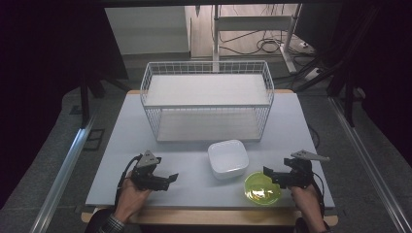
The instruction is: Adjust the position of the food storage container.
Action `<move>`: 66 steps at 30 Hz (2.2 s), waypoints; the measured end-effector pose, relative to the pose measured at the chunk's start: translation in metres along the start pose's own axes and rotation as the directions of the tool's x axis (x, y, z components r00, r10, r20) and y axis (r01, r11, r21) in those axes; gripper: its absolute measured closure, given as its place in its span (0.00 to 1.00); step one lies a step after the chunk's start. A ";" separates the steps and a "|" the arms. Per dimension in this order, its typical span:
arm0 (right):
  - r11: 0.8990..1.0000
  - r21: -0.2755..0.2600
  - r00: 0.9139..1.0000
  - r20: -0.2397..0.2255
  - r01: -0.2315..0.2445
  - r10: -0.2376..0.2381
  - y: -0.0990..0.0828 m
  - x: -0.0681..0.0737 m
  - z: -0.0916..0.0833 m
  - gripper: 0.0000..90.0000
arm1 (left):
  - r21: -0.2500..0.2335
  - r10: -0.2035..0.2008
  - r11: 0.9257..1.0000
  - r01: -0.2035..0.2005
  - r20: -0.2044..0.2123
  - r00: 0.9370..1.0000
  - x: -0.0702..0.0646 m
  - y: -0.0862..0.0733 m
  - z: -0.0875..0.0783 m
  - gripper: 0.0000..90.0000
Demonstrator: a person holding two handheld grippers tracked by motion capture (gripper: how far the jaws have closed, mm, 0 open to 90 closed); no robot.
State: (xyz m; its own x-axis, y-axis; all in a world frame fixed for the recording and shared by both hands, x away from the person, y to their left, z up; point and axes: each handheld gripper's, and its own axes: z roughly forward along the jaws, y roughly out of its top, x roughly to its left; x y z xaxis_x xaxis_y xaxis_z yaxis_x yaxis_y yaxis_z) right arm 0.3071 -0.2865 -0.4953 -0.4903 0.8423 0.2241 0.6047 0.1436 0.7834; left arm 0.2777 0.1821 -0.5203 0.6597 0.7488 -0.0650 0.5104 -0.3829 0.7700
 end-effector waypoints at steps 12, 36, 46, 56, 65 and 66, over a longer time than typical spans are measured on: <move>1.000 0.018 0.999 0.028 -0.020 0.020 0.002 0.002 0.001 0.00 | 0.007 0.011 1.000 -0.011 -0.006 1.000 0.003 -0.004 0.005 0.08; 0.977 0.073 0.979 -0.071 0.198 -0.193 0.013 0.046 -0.022 0.63 | -0.027 0.056 0.998 -0.056 -0.006 0.998 0.000 -0.003 0.005 0.06; 0.940 0.103 0.932 -0.200 0.325 -0.301 0.010 0.078 -0.030 0.99 | -0.041 0.044 0.998 -0.045 -0.009 0.999 0.002 -0.003 0.004 0.06; 0.905 0.147 0.894 -0.281 0.399 -0.349 -0.002 0.102 -0.031 0.99 | -0.035 0.048 0.998 -0.049 -0.011 0.999 0.001 -0.004 0.005 0.06; 0.875 0.202 0.870 -0.335 0.441 -0.361 -0.012 0.110 -0.034 0.99 | -0.028 0.053 0.998 -0.054 -0.016 0.998 0.001 -0.004 0.006 0.06; 0.867 0.218 0.870 -0.330 0.448 -0.367 -0.015 0.109 -0.031 0.99 | -0.026 0.053 0.998 -0.053 -0.016 0.998 0.001 -0.004 0.006 0.06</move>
State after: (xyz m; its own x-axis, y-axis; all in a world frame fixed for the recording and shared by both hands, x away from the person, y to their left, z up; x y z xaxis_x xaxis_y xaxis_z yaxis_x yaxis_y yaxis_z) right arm 0.2253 -0.2134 -0.4643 -0.8554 0.5084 0.0989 0.4413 0.6156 0.6529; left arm 0.2801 0.1811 -0.5272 0.6769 0.7359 -0.0140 0.4600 -0.4081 0.7886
